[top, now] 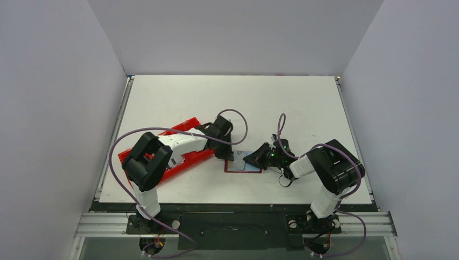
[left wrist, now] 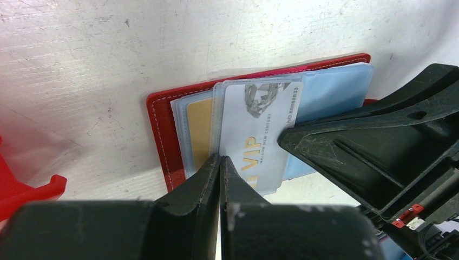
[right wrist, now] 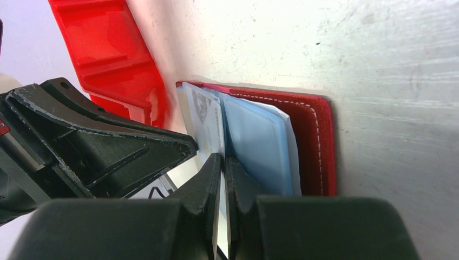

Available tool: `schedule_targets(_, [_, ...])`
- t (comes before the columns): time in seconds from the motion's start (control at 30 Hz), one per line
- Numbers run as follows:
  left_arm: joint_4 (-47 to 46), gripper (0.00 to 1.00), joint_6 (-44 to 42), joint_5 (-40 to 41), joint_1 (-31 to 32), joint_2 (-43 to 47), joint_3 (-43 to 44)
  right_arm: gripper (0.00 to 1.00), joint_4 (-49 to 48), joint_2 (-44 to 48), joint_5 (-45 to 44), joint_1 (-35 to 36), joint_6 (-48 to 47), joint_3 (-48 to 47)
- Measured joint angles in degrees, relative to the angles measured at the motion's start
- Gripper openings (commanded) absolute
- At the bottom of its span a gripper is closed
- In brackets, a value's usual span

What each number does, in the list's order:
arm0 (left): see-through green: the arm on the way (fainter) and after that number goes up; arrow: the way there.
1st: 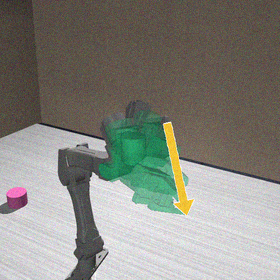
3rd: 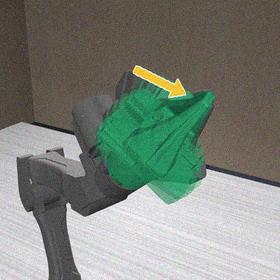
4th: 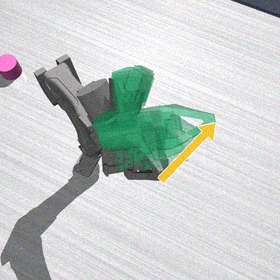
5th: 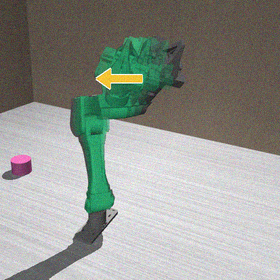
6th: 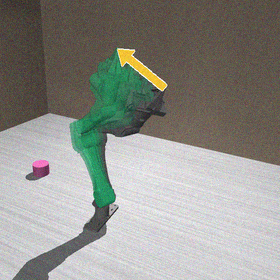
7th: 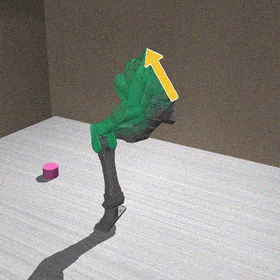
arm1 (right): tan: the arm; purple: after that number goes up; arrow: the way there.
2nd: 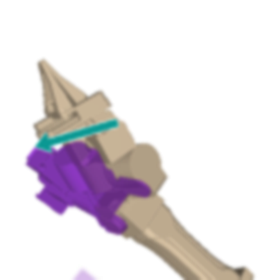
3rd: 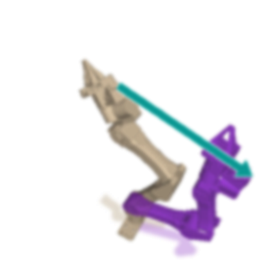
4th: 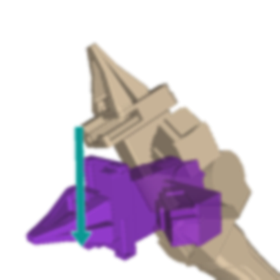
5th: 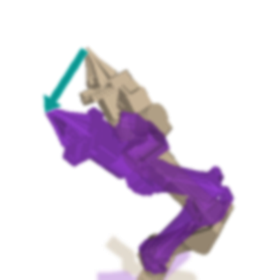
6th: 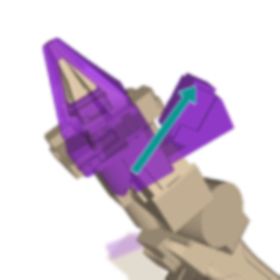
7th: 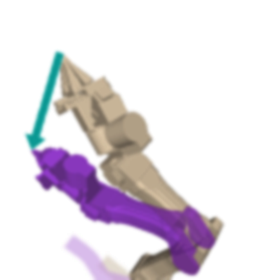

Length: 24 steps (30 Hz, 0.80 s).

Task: Take the credit cards out of the card holder
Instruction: Remove the credit card from the card holder.

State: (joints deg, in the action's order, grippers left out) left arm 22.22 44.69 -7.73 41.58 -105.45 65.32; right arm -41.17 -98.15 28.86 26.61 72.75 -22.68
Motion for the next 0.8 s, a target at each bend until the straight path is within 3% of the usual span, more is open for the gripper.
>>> schedule_targets(0.33, [-0.11, 0.00, 0.15, 0.11, 0.09, -0.02, -0.02, 0.18, -0.57, 0.02, 0.55, -0.98, 0.00, 0.31])
schedule_targets(0.8, [-0.11, 0.00, 0.15, 0.13, 0.09, -0.04, -0.02, 0.14, -3.63, -0.15, 0.57, -1.07, 1.77, 1.64])
